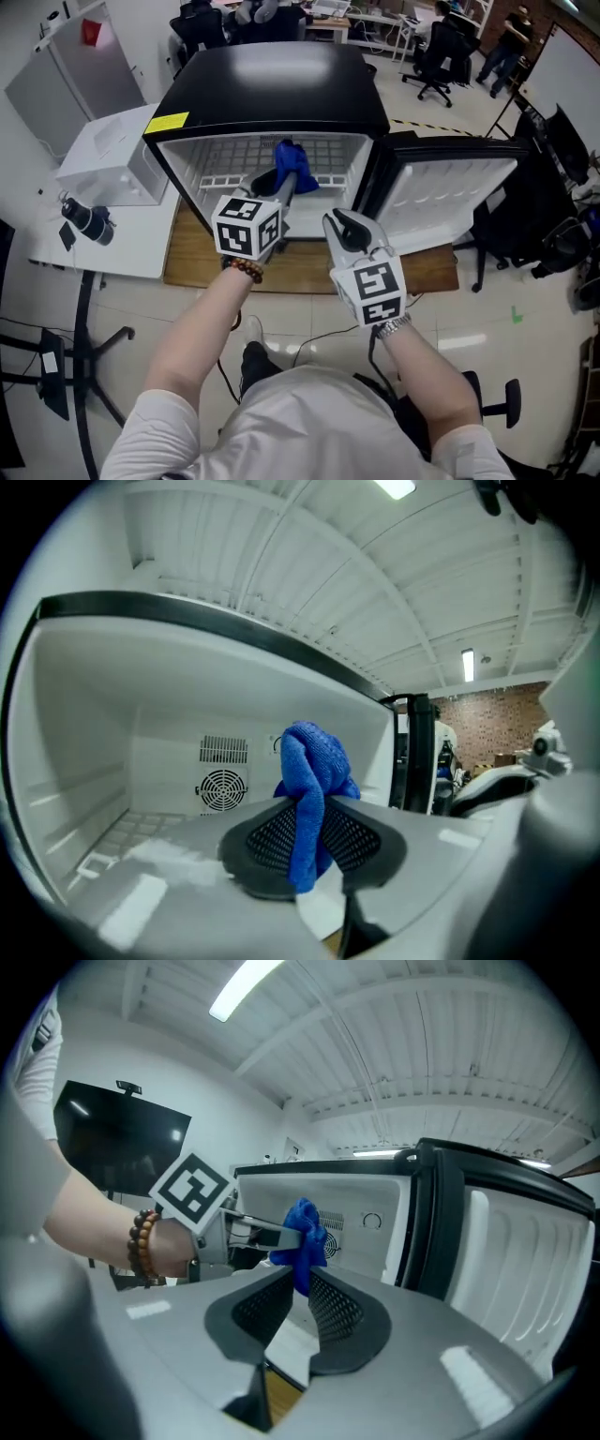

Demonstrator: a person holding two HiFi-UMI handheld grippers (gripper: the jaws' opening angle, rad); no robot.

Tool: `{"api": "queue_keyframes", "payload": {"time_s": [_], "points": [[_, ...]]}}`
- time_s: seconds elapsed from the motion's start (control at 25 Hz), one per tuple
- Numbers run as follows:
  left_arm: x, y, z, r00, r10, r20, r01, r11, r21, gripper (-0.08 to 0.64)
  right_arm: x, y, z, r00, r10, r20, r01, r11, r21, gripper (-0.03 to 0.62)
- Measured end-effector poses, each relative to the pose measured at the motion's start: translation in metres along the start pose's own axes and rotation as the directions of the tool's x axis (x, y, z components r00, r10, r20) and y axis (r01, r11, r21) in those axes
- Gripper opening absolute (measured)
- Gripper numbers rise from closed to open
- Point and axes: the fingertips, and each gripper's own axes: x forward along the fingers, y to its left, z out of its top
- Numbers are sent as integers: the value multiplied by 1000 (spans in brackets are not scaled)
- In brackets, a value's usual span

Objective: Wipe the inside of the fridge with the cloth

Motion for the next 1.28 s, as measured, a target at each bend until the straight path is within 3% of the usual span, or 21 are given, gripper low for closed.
{"api": "queue_keyframes", "payload": {"time_s": [0.16,0.44,0.72,1.16,1.28], "points": [[-42,1,-9,1000,-10,-4,10,1000,-14,69,14,23,1,997,78,-14,-78,997,-11,119],[-106,16,-28,998,46,-36,-48,997,-60,71,52,100,1,976,207,-68,-216,954,-206,236],[-136,37,-43,995,56,-81,-64,994,-94,72,85,161,-2,965,258,-54,-260,904,-338,247],[-150,63,-75,985,-29,-170,3,989,-150,81,133,198,-10,958,282,-50,-282,898,-337,242],[-150,68,-83,978,-65,-197,32,986,-163,112,141,204,-18,953,296,-59,-299,899,-319,227]]}}
